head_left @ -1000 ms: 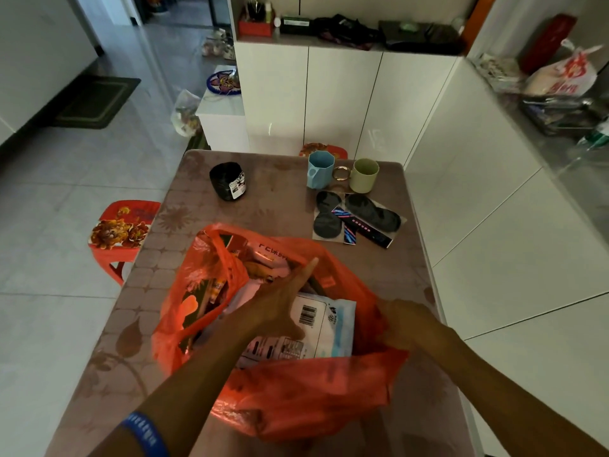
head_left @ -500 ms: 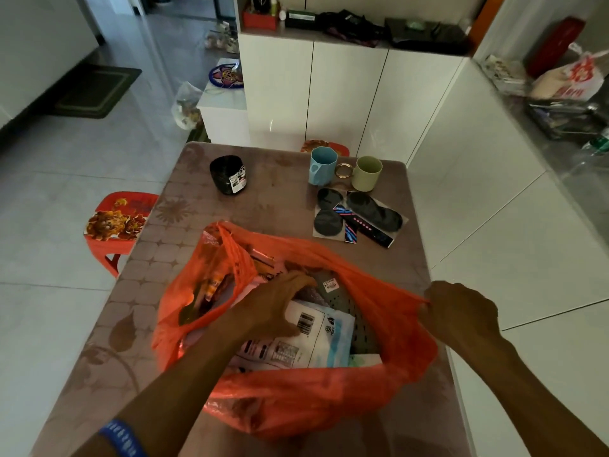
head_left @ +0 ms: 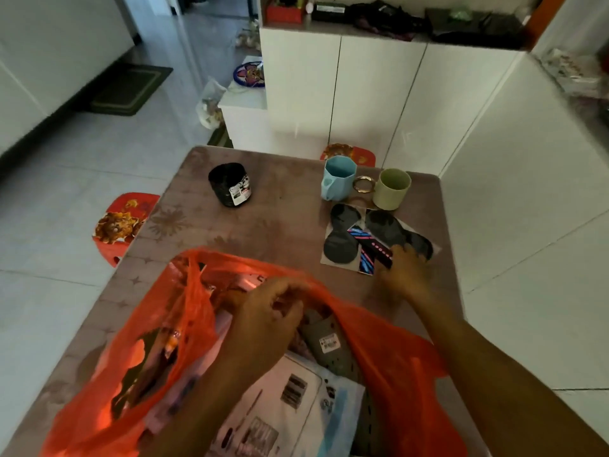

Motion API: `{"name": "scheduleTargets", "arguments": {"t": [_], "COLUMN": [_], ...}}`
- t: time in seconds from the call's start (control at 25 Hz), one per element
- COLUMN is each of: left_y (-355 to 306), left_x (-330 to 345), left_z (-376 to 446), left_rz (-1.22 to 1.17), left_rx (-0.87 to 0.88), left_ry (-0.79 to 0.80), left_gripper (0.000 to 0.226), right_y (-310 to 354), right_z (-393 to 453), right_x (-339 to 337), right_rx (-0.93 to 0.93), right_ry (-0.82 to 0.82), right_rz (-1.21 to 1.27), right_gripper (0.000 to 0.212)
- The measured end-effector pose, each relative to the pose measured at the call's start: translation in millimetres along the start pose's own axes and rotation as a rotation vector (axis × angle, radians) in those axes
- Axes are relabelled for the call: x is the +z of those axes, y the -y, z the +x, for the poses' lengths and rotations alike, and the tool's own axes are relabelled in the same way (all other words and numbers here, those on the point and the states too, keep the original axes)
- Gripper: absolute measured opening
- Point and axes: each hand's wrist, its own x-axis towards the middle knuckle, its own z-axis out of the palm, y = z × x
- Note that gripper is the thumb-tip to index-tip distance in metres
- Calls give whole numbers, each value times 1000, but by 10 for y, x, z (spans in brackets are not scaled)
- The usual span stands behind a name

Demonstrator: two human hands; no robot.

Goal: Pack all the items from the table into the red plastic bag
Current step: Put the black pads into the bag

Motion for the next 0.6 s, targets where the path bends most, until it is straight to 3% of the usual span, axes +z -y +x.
{"name": "scheduleTargets", "arguments": {"t": [0.12,0.28,0.44,0.6], "left_y": [177,336,174,226], "left_x": [28,13,-57,-366], "left_z": [32,-9,-7,-138], "left_rz": [-7,99,97,-221], "left_rx": [3,-56,-88,-237], "left_ry": [65,69,-34,-117], "left_gripper": [34,32,40,25], "right_y": [-175,-404,-221,371], "right_z": [499,649,164,-1171], "right_x": [317,394,-172,-740], "right_rx": [109,-50,-125,-518], "right_ry": [20,-172,-224,-370], "right_rz": [-93,-164,297,584], "right_gripper": [75,37,23,14]}}
